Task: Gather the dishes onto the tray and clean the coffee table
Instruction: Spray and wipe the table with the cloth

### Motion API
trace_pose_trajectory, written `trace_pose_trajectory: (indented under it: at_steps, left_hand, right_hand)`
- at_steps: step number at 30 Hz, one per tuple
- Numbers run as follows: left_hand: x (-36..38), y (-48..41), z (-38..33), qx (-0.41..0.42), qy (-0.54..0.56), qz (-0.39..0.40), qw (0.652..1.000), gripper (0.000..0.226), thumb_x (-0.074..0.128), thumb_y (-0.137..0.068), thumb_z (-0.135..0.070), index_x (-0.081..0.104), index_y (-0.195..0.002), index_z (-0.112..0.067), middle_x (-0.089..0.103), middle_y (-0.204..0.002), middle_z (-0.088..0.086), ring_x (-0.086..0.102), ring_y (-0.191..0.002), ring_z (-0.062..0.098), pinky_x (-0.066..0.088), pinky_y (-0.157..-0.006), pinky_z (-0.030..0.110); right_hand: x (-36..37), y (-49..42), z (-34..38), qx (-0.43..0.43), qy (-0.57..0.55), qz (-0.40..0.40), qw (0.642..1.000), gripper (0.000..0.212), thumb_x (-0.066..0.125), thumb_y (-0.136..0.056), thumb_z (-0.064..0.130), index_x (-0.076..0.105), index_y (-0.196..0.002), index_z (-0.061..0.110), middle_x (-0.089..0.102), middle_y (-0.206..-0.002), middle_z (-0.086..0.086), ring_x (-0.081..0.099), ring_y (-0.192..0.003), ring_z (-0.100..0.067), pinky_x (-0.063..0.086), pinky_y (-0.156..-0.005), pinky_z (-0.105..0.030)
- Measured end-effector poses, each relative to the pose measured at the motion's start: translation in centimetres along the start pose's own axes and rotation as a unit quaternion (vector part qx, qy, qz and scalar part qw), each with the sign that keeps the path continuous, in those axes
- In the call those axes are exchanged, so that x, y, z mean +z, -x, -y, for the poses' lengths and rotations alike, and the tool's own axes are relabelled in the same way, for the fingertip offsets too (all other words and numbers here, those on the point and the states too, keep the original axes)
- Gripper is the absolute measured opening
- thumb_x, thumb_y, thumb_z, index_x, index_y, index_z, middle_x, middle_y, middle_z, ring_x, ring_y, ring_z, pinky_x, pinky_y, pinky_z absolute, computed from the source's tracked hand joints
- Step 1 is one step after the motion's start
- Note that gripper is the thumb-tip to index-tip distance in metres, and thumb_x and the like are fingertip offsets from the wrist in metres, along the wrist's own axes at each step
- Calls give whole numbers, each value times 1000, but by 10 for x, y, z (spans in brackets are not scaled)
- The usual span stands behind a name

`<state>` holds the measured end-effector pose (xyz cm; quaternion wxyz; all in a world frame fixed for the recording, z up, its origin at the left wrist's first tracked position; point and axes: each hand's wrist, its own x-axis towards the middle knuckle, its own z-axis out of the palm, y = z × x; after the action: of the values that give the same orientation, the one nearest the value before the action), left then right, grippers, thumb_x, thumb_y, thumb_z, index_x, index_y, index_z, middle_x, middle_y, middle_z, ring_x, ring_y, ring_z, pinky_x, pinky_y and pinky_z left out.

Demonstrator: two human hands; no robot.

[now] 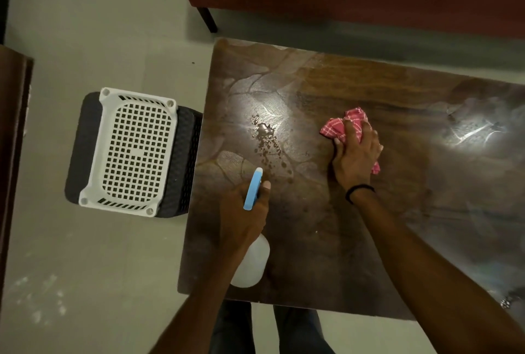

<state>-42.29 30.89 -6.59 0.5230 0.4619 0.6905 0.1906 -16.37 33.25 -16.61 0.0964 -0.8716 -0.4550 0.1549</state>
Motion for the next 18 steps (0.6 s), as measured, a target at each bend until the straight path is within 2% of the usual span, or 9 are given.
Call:
trace_pose_trajectory:
  at_steps: [2,3,4,5,7,12,15,17,18]
  left_hand:
    - [-1,3,1,1,-2,-6,1000,40,59,-86,-56,60,-72,-18,61,-62,1,64,-63,32,57,-63,51]
    - [-1,4,3,13,-4,-15,1000,39,64,-86,-51,60,-70,-15,59,-59,-3,62,-59,21,59,-61,45]
    - [-2,5,4,36,-9,-27,999,35,70,-87,-41,59,-67,-15,55,-56,-9,59,-57,11,58,-56,31]
    - [-4,6,1,52,-19,-33,998,32,73,-87,-30,56,-63,-17,51,-54,-15,56,-55,2,51,-51,15]
    - [-8,10,-2,46,-28,-37,998,36,73,-89,-22,49,-62,-26,48,-50,-17,56,-48,-2,42,-45,9]
    - [-19,5,15,63,-31,-105,992,40,74,-87,-26,44,-62,-32,45,-51,-18,55,-41,5,42,-44,11]
    - [-29,2,18,35,23,-71,997,21,65,-93,-40,58,-77,-29,57,-64,-5,59,-58,15,55,-57,37]
    - [-36,-1,20,13,45,-67,997,14,62,-94,-40,61,-85,-29,60,-70,-1,60,-63,25,57,-61,48]
    - [-40,-2,21,11,47,-71,996,13,62,-94,-40,62,-86,-29,61,-72,-1,61,-64,28,58,-62,51]
  right_hand:
    - [0,1,3,14,-4,7,1000,48,47,-101,33,40,-149,28,29,-158,-15,21,-145,-43,14,-117,-65]
    - [0,1,4,11,-2,8,1000,48,48,-101,33,40,-149,29,28,-158,-15,21,-145,-43,13,-117,-65]
    - [0,2,5,10,-1,7,1000,48,48,-101,33,40,-149,28,28,-158,-15,21,-145,-43,12,-117,-65]
    - [0,2,5,12,-4,3,1000,48,48,-101,33,41,-149,28,29,-158,-15,21,-145,-43,13,-117,-65]
    - [1,3,9,24,-11,-1,1000,47,49,-101,31,43,-147,25,30,-158,-16,23,-144,-44,15,-116,-66]
    - [6,-9,50,51,-72,3,996,48,48,-101,33,43,-148,22,33,-157,-13,25,-144,-40,17,-117,-63]
    - [3,-18,96,-3,-162,25,986,55,39,-98,44,44,-147,20,43,-151,-13,37,-140,-34,29,-115,-58]
    - [4,-12,131,-63,-203,81,974,51,39,-101,42,43,-147,21,46,-148,-12,41,-137,-30,34,-114,-52]
    - [8,-4,145,-102,-186,108,971,47,42,-103,38,43,-147,22,45,-150,-11,39,-138,-29,33,-115,-52]
